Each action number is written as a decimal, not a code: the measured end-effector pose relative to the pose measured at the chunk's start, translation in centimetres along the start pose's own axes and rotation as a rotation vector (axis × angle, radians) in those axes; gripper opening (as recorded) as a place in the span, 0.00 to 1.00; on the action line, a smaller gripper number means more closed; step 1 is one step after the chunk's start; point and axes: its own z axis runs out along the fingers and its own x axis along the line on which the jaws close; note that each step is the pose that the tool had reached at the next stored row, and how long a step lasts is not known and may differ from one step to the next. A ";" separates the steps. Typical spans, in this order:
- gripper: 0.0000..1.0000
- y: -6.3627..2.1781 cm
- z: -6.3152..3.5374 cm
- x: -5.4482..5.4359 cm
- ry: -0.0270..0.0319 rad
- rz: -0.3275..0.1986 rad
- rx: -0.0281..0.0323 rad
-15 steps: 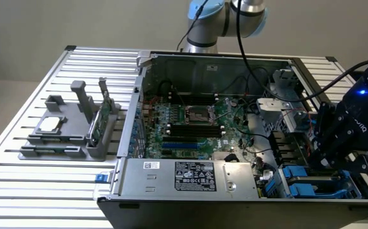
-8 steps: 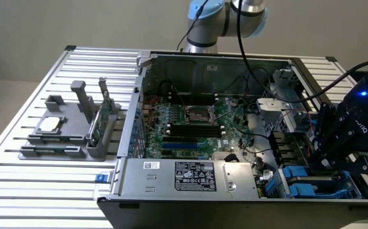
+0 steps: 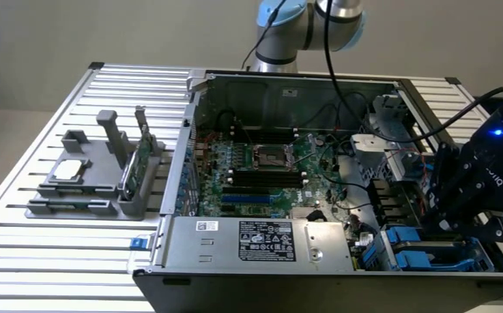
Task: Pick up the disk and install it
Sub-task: 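Insert the second disk wire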
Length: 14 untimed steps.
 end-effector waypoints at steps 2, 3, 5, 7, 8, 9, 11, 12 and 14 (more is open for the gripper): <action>0.16 0.01 0.14 -0.1 0.0027 -0.002 0.0001; 0.16 0.02 0.22 -0.2 0.0040 -0.003 0.0002; 0.16 0.03 0.36 -0.3 0.0066 -0.004 0.0002; 0.16 0.05 0.55 -0.4 0.0091 -0.006 0.0003; 0.16 0.06 0.63 -0.4 0.0100 -0.006 0.0003; 0.16 0.06 0.70 -0.4 0.0110 -0.007 0.0004; 0.16 0.07 0.73 -0.4 0.0115 -0.007 0.0006; 0.16 0.07 0.73 -0.4 0.0117 -0.007 0.0008; 0.16 0.08 0.71 -0.4 0.0124 -0.007 0.0008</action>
